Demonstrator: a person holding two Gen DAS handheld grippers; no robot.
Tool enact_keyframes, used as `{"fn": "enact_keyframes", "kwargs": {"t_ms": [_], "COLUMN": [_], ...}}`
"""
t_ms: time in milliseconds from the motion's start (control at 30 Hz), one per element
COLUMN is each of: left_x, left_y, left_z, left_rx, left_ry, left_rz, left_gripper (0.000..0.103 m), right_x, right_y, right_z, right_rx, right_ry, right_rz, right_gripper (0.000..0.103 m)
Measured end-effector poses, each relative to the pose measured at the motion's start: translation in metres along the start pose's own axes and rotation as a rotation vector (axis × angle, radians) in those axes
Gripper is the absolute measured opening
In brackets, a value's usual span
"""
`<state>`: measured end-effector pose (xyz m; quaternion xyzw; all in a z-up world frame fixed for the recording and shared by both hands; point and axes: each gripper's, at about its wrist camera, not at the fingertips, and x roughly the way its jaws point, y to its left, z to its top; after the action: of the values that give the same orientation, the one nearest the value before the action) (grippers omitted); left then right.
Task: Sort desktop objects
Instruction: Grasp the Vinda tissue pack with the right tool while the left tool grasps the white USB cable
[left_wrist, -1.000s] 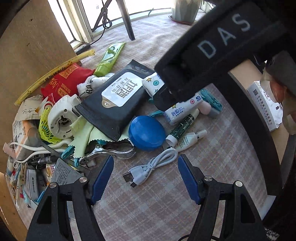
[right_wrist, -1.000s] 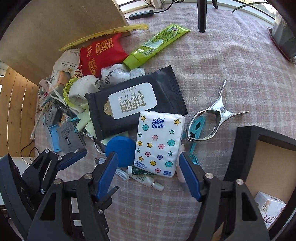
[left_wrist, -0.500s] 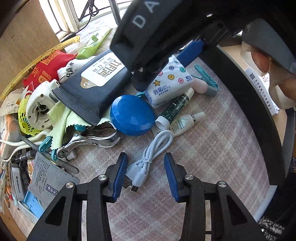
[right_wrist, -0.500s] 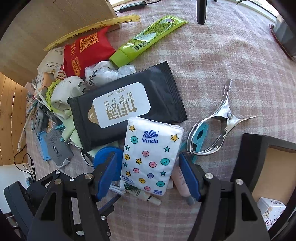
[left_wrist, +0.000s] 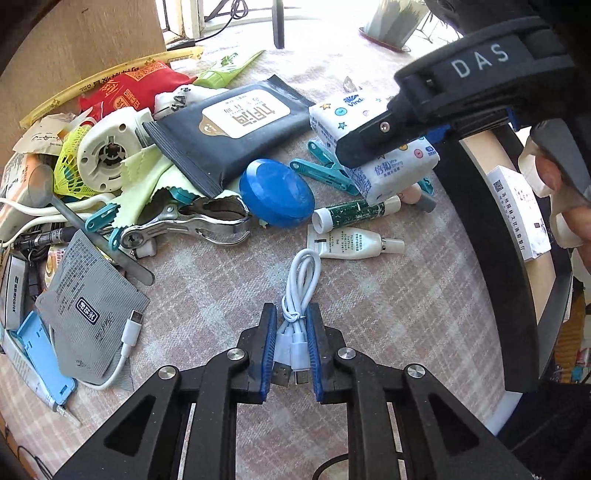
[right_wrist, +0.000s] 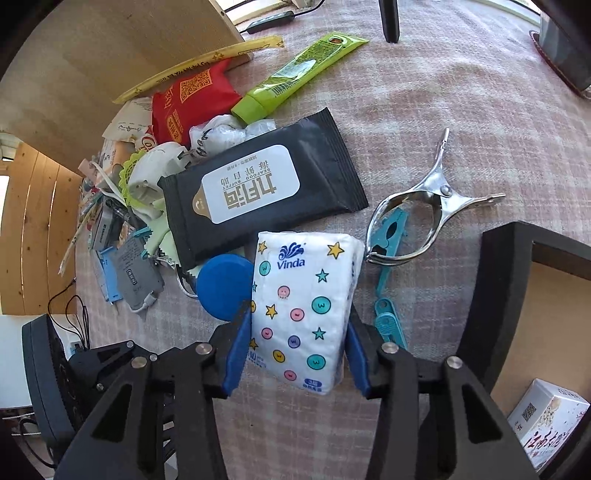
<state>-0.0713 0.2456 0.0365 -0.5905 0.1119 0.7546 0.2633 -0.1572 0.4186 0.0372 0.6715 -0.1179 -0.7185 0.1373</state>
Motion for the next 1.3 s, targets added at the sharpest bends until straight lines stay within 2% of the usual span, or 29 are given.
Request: {"fn": "enact_keyframes", "kwargs": {"t_ms": [200,333,367,533,600,867,967,1067,1300], "left_x": [-0.023,-0.04,-0.044,-0.053,-0.032,-0.02,-0.012,-0.008,-0.004], "left_y": [-0.007,-0.022,-0.035,-0.055,-0.073,-0.147,-0.175,-0.197,-0.228], "left_z": [0.003,0.01,0.006,0.028,0.057,0.095,0.105,0.109,0.115], "left_rx": [-0.041,-0.029,-0.026,0.008,0.02,0.099,0.125,0.154,0.213], "left_ry": [-0.035,-0.066,-0.074,-0.11,-0.119,-0.121,-0.113,-0.107,-0.101], "left_rz": [-0.036,-0.05,-0.055,-0.099,-0.126,-0.189,-0.204,-0.214,-0.216], "left_gripper": [0.015,0.015,0.015,0.015,0.015,0.015,0.015,0.015,0.018], "right_x": [-0.025,-0.044,-0.05,-0.075,-0.083,-0.125,-0.139,-0.148,-0.158], "right_y": [-0.017,-0.022,-0.024,-0.061,-0.083,-0.173,-0.2,-0.224,-0.249], "right_z": [-0.014,-0.021,-0.022,-0.031,-0.037,-0.072,-0.083,-0.092,-0.104], "right_rx": [0.016,0.02,0.022,0.063,0.104,0.268,0.314,0.363,0.404], "right_ry": [-0.043,-0.088,-0.103,-0.179,-0.2,-0.281,-0.305,-0.313,-0.326], "right_rz": [0.066,0.086,0.082,0.024,0.01,-0.077,-0.123,-0.133,-0.163], "right_gripper": [0.045,0.045,0.045,0.045,0.045,0.045,0.045,0.045,0.047]}}
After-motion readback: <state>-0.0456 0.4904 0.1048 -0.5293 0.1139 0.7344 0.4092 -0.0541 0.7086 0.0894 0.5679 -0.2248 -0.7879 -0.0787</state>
